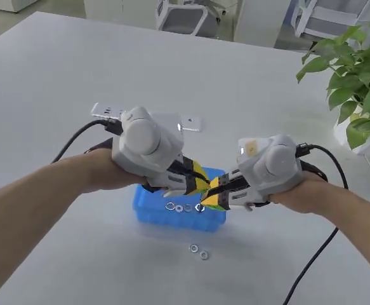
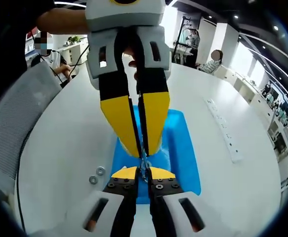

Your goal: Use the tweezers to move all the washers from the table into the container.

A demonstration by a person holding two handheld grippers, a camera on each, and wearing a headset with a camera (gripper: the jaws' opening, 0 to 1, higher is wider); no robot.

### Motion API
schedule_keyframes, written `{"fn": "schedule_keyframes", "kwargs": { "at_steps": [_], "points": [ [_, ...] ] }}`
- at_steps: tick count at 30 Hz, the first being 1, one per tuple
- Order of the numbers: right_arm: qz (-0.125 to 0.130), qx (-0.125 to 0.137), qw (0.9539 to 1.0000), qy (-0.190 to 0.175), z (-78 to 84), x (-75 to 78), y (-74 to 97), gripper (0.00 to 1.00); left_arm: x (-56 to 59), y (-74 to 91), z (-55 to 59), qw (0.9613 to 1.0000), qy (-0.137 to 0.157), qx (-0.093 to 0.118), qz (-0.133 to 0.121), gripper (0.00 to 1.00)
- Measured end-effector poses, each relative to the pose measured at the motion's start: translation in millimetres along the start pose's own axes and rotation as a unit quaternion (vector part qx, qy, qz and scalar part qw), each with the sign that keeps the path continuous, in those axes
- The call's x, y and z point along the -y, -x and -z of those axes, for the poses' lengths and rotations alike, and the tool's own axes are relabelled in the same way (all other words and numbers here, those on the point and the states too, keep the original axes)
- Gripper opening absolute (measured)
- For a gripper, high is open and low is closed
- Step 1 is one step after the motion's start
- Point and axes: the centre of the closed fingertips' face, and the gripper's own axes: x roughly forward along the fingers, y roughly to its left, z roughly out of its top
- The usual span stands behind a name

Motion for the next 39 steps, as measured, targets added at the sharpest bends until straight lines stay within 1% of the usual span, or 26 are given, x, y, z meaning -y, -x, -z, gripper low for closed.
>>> {"fn": "schedule_keyframes", "kwargs": {
  "at_steps": [2, 4, 10, 17, 21, 24, 28, 31, 35, 39],
  "points": [
    [0.0, 0.0, 1.0, 0.002, 0.0, -0.4, 0.3, 0.08, 1.3, -0.7, -0.5, 1.0, -0.004, -0.001, 0.001, 0.06],
    [-0.002, -0.001, 1.0, 0.002, 0.4, -1.2, 0.7, 0.08, 1.9, -1.5, -0.4, 1.0, -0.001, 0.0, 0.005, 0.06],
    [-0.001, -0.005, 1.0, 0.003, 1.4, -0.9, 1.4, 0.09, 0.7, -3.0, -0.1, 1.0, -0.002, 0.001, 0.007, 0.06],
    [0.006, -0.01, 0.9999, 0.0, 2.7, 0.2, 3.1, 0.1, 0.5, -4.6, -1.0, 1.0, -0.004, -0.001, 0.007, 0.05],
    [0.012, -0.011, 0.9999, -0.001, 2.6, 0.2, 6.8, 0.14, 0.5, -3.7, -1.5, 0.9999, -0.01, -0.006, 0.004, 0.05],
    [0.017, -0.012, 0.9998, -0.001, 3.7, 1.1, 9.3, 0.16, 2.1, -2.3, -4.0, 1.0, -0.008, -0.005, 0.004, 0.05],
    [0.027, -0.006, 0.9996, -0.005, 0.8, 2.0, 14.7, 0.18, 0.4, 0.0, -6.6, 1.0, -0.008, -0.004, 0.0, 0.05],
    [0.033, -0.002, 0.9994, -0.007, -1.1, 2.1, 18.2, 0.19, 2.1, 3.0, -12.1, 1.0, -0.003, 0.003, 0.002, 0.05],
    [0.042, -0.001, 0.999, -0.014, -2.3, 2.0, 22.8, 0.22, 1.6, 5.1, -14.7, 1.0, -0.001, 0.004, -0.003, 0.05],
    [0.053, 0.006, 0.9983, -0.024, -3.6, 2.0, 30.0, 0.24, 3.6, 10.7, -20.9, 1.0, -0.001, 0.007, -0.006, 0.05]
  ]
}}
